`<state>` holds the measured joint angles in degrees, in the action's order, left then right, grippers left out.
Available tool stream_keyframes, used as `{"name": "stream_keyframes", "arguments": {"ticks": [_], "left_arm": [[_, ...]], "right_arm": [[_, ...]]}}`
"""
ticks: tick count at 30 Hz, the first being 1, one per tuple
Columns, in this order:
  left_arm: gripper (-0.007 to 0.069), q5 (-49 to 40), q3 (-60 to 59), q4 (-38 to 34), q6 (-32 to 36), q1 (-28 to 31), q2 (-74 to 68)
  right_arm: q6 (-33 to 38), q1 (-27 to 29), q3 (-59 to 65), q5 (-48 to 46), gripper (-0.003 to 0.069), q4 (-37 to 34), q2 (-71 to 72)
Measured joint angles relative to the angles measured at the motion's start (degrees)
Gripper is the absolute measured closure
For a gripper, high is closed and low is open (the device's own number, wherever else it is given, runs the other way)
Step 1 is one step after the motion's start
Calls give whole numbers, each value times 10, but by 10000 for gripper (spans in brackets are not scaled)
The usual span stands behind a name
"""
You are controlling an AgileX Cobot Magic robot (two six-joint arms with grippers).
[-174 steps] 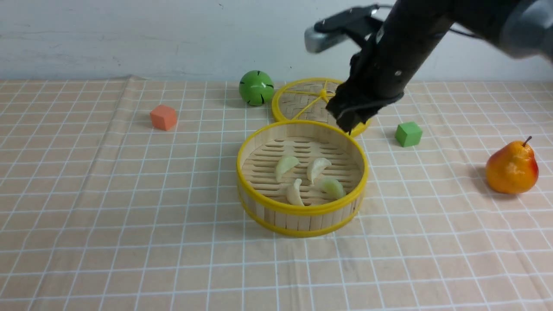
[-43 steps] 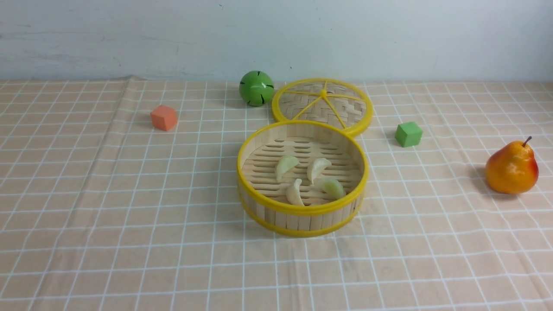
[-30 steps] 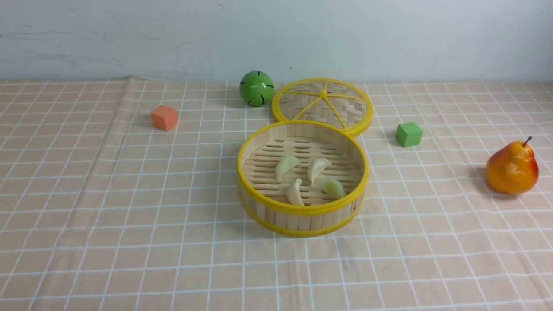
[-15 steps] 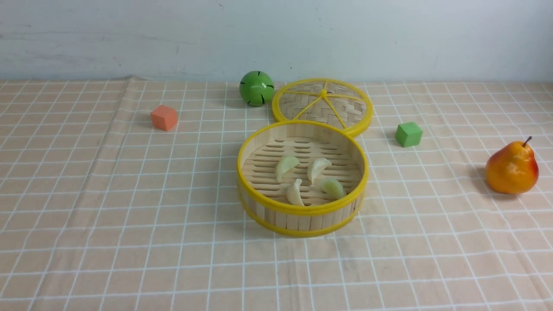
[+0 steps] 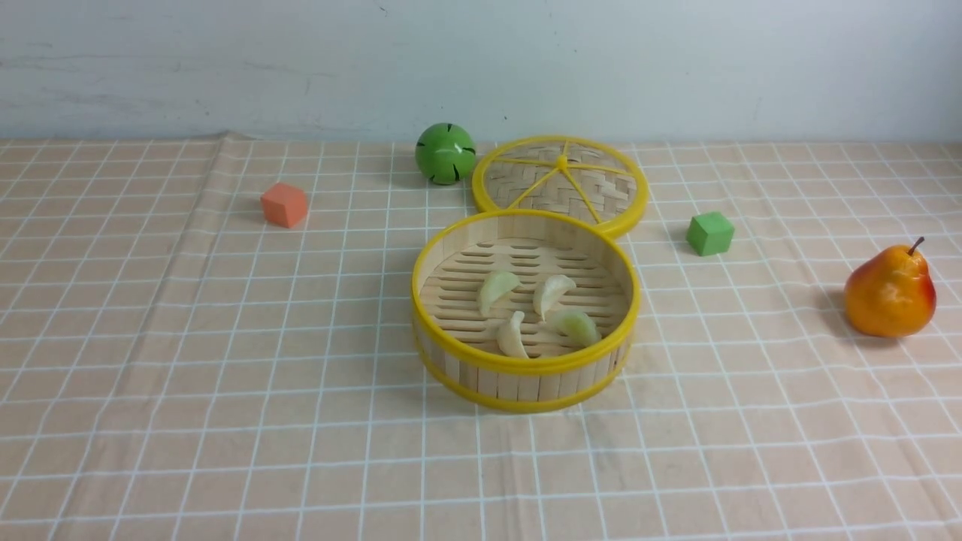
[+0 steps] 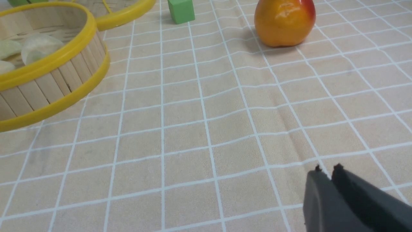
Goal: Put the dumplings into the steamer on the table with the brown tablecloth.
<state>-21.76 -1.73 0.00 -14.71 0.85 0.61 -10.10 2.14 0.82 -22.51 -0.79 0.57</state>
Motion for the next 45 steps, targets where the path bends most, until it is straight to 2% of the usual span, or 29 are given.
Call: {"name": "stream_keyframes", "arguments": {"ticks": [45], "left_arm": [[638, 0, 0, -7, -2, 0, 0]], "right_arm": [[0, 0, 0, 0, 567, 0, 0]]}}
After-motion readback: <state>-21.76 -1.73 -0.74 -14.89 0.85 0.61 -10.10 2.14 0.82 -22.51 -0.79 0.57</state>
